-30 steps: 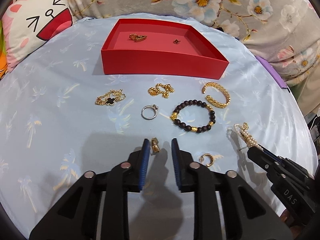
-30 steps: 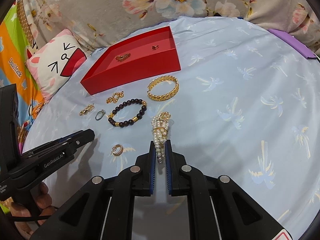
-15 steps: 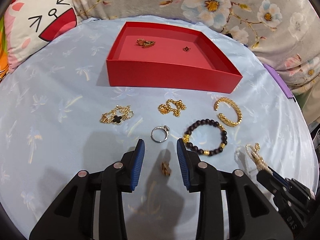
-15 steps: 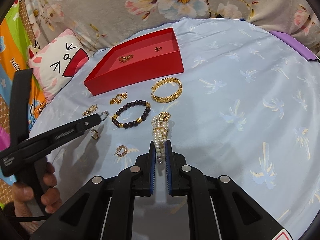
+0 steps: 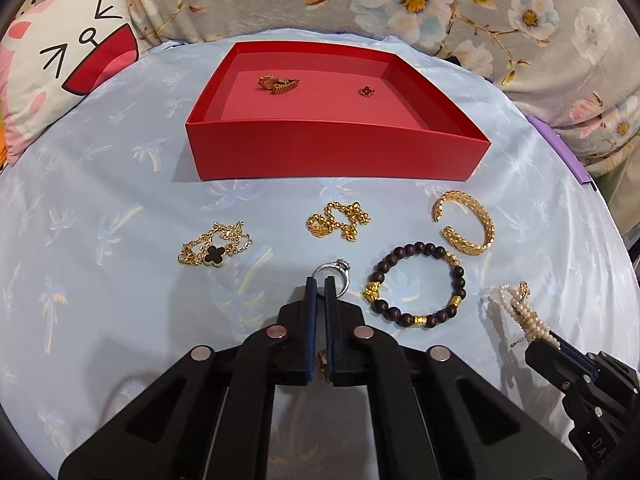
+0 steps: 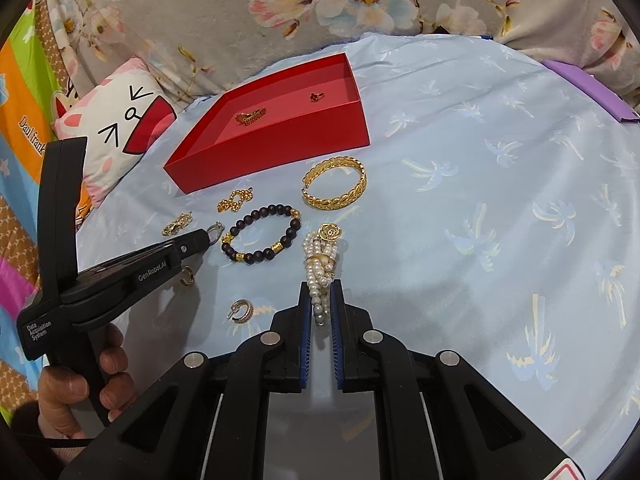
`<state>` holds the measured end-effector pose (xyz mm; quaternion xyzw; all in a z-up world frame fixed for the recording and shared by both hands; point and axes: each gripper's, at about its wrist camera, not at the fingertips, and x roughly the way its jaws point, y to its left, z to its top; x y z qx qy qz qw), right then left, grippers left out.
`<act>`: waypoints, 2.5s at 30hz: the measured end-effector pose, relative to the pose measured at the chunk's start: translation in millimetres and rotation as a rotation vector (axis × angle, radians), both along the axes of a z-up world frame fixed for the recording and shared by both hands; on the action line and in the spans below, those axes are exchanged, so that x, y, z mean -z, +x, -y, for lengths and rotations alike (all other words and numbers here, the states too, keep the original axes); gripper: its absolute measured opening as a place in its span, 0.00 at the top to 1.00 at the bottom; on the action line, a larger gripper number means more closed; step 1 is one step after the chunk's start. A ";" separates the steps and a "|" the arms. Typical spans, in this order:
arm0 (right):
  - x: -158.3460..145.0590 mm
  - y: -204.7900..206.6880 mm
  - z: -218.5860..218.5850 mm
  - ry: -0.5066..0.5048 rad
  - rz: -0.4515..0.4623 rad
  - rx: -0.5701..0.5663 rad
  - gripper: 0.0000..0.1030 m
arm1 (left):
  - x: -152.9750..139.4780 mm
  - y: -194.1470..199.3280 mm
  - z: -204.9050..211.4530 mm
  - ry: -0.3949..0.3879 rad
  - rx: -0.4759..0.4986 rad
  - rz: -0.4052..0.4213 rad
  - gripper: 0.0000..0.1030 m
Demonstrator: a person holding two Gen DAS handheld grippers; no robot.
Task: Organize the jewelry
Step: 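Grasp the silver ring with the left gripper, then carry the silver ring and pearl strand over the red tray, then open both grippers to drop the ring and pearls into the tray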
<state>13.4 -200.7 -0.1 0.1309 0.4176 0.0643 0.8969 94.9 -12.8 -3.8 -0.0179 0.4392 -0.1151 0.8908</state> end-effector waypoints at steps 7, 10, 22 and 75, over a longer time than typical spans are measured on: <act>-2.8 -1.4 -0.7 0.001 0.006 0.003 0.92 | -4.3 -3.4 -0.4 -0.007 0.005 0.010 1.00; -2.9 -2.3 -0.1 0.000 0.006 0.001 0.92 | -7.0 -2.1 2.6 0.001 0.017 0.017 0.88; -2.6 -1.7 1.1 0.009 0.005 0.005 0.92 | -1.3 7.2 13.6 0.017 0.045 0.011 0.77; -24.8 253.1 -20.2 0.000 0.001 -0.066 0.92 | -52.9 189.1 -7.3 -0.033 -0.001 0.051 0.81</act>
